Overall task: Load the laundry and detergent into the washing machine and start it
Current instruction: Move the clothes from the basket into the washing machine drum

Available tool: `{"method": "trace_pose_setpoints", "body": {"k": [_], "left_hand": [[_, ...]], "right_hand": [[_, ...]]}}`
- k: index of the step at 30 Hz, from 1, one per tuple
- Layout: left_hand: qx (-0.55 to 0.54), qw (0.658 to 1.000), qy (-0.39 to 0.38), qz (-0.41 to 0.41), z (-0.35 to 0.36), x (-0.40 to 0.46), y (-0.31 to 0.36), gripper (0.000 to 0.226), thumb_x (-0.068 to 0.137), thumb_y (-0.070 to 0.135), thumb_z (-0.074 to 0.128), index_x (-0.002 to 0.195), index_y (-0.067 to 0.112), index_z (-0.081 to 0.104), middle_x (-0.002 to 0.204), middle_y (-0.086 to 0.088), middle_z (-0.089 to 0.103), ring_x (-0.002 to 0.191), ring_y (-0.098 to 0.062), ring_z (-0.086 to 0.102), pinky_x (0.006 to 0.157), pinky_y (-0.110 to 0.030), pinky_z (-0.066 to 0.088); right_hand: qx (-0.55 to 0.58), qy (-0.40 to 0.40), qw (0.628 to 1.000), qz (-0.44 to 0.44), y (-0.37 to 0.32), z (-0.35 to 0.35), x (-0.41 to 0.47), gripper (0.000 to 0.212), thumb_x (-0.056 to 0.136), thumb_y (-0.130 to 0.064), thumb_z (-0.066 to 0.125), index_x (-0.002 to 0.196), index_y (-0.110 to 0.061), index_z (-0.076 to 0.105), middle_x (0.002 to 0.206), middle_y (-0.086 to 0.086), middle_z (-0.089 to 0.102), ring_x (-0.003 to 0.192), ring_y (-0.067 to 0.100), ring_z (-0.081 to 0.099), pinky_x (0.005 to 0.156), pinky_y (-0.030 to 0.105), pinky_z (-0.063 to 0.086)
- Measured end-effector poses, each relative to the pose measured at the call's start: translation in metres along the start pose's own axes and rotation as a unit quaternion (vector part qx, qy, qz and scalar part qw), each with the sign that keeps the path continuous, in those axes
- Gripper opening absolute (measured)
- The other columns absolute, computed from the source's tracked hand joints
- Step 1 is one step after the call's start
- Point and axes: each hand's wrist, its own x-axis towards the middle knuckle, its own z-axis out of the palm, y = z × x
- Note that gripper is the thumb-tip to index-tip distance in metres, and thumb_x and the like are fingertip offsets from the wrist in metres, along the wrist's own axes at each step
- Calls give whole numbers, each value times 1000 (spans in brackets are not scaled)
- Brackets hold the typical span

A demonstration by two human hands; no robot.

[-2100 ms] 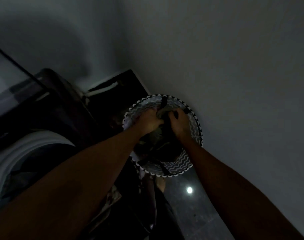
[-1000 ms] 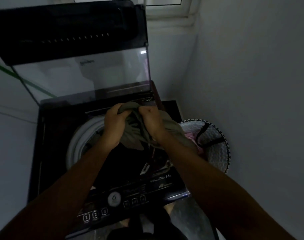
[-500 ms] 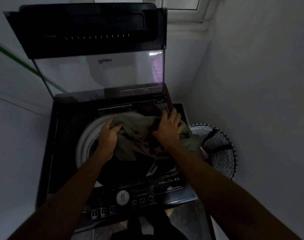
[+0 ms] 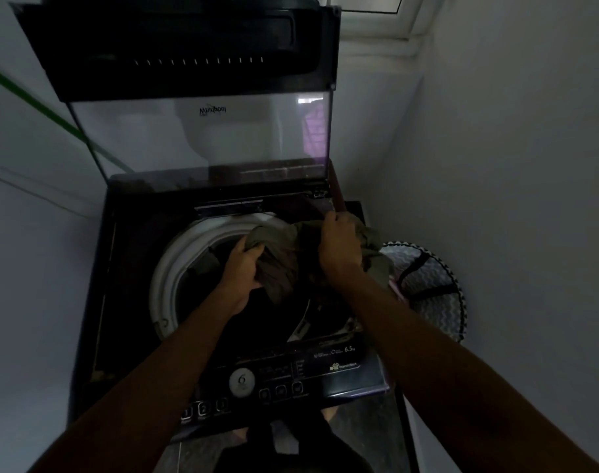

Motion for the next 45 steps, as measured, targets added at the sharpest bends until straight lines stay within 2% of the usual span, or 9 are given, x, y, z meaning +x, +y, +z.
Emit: {"method": "trace_pose_setpoints", "body": {"k": [8,11,14,19,23,26,32,38,45], "left_hand": [[-7,1000,-2,-18,-12,-6,6,35,98,27,54,133,27,52,118,-2,64,101,-21,63,87,-48,53],[27,1000,-7,3,-34,-4,11,34,94,28,58,128,24,56,118,-5,66,104,-24,65,86,-49,55],[55,998,-16,18,-55,-2,13,36,93,24,59,128,20,54,124,-5,63,108,-27,62,98,-52,48],[86,996,-12,29,-72,2,7,30,94,9,57,119,25,58,115,-2,65,91,-11,63,78,-29,54],[169,986,-6,9,-86,11,-7,58,88,1,62,141,17,44,128,6,51,101,-9,55,62,-9,42],[172,985,30,5,-96,15,-16,53,91,-3,52,140,16,46,128,6,50,104,-10,52,64,-12,41],[188,981,46,16,-108,28,-24,44,91,-2,46,128,16,59,128,-4,59,111,-17,58,84,-23,48],[199,978,18,54,-92,27,-24,37,92,-1,47,123,14,61,115,-1,62,100,-12,58,72,-16,44],[253,960,-51,108,-39,38,-24,23,95,16,55,114,21,65,101,3,66,86,-10,61,74,-22,44]], "right_hand": [[281,-81,956,-15,-68,-2,-14,20,85,-3,49,104,-6,52,95,11,60,87,27,57,78,34,47],[302,-92,949,-18,-83,4,-18,30,88,-12,52,118,-9,56,108,11,65,100,26,61,90,36,49],[298,-122,946,-17,-94,10,-15,17,88,-10,54,105,-8,55,95,13,61,84,25,56,77,33,45],[289,-166,943,-7,-110,29,-12,21,87,-9,56,107,-5,55,94,8,58,86,21,55,78,32,45],[273,-246,930,-18,-110,53,-14,27,80,1,62,106,-1,54,109,15,59,101,25,57,83,32,47],[271,-220,937,-21,-107,61,-16,30,78,7,63,107,4,57,106,16,58,97,23,54,80,26,42],[279,-202,939,-1,-100,72,-12,19,76,7,65,95,6,64,104,22,65,100,33,61,89,35,48],[255,-195,947,9,-87,61,-7,17,82,-3,64,98,0,70,106,12,67,101,23,61,68,9,31],[233,-115,965,34,-52,31,-6,19,81,-6,61,99,-6,70,107,14,70,105,27,63,89,26,45]]}}
